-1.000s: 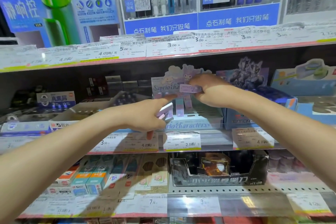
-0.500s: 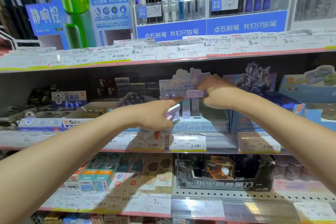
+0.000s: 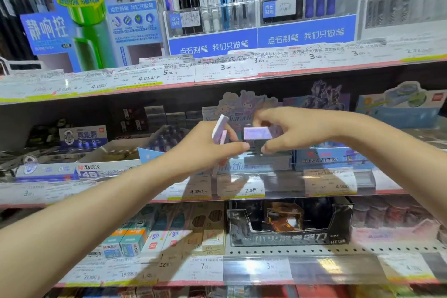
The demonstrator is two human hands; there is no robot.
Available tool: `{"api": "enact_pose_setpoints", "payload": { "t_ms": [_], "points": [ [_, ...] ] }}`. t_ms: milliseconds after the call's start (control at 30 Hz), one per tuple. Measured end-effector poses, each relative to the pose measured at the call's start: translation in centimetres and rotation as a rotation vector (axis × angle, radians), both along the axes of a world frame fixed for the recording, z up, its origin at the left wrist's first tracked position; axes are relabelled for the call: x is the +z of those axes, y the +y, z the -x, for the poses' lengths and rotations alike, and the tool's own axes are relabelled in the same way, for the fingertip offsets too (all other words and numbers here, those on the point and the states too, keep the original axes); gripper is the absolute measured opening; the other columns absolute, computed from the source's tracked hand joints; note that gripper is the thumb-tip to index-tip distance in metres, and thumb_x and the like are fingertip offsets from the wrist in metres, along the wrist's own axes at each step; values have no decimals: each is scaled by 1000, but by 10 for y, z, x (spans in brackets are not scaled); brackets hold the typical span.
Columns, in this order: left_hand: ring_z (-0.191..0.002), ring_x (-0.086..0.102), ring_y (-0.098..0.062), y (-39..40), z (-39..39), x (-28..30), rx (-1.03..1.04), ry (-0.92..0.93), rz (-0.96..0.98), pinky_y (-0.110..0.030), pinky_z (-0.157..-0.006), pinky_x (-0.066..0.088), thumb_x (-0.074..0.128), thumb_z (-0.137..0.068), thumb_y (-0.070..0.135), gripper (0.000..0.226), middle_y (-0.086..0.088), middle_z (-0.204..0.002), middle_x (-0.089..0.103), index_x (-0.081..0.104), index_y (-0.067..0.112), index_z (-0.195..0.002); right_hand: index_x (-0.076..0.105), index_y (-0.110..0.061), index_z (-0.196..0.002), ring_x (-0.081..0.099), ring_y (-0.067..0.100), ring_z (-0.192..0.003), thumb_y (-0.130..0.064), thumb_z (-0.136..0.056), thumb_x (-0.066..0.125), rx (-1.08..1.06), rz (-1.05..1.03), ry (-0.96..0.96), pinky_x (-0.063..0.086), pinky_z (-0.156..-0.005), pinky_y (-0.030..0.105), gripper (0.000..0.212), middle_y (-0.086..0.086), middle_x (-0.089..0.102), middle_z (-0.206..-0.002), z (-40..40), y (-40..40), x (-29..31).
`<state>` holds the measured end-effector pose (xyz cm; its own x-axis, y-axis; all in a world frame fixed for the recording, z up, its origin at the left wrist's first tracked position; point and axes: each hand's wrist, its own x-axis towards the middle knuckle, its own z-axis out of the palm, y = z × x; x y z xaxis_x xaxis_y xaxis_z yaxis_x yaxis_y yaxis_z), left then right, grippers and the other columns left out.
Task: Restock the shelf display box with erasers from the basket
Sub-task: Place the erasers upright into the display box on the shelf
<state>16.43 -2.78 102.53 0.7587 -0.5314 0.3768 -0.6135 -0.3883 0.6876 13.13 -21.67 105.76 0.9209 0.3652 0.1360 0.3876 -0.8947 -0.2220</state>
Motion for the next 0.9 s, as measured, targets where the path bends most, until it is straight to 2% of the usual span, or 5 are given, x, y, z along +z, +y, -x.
{"api": "enact_pose_setpoints", "payload": {
  "t_ms": [100, 300, 567, 733, 900],
  "points": [
    [-30, 37, -4, -6, 5, -2, -41, 122, 3, -11, -33, 25, 69, -81, 27, 32, 3, -43, 52, 63, -4, -79, 36, -32, -74, 40, 7, -58, -22, -79, 65, 45, 108, 67, 32, -53, 23, 31, -9, 42, -68, 12, 5, 1],
    [-30, 30, -9, -12, 3, -3, -113, 222, 28, -12, -35, 23, 64, -86, 20, 33, 2, -41, 50, 51, 10, -58, 42, -26, -85, 42, -2, -50, -15, -78, 65, 80, -14, 26, 34, -48, 12, 26, -12, 46, -74, 13, -3, 1],
    [-27, 25, -7, -17, 0, -12, -60, 279, 289, -10, -33, 20, 59, -90, 14, 36, -4, -43, 45, 48, 11, -56, 54, -9, -99, 66, 11, -68, -1, -84, 58, 101, -934, 109, 56, -66, 18, 18, 10, 64, -84, 1, -18, -19],
    [-28, 26, -9, -18, -4, -14, -36, 287, 220, -11, -33, 20, 59, -90, 19, 28, -5, -44, 46, 51, 3, -68, 51, -12, -105, 58, 11, -60, 2, -85, 57, 56, -993, -54, 50, -56, 19, 26, 4, 58, -79, -11, -7, -28],
    [-37, 44, -6, -3, -14, -10, 89, 15, -4, -14, -39, 34, 60, -84, 9, 15, -9, -58, 54, 61, 0, -97, 46, -23, -90, 58, 25, -68, -3, -83, 60, -41, -853, -177, 50, -58, 26, 26, 11, 60, -83, -28, -15, -21]
  ]
}}
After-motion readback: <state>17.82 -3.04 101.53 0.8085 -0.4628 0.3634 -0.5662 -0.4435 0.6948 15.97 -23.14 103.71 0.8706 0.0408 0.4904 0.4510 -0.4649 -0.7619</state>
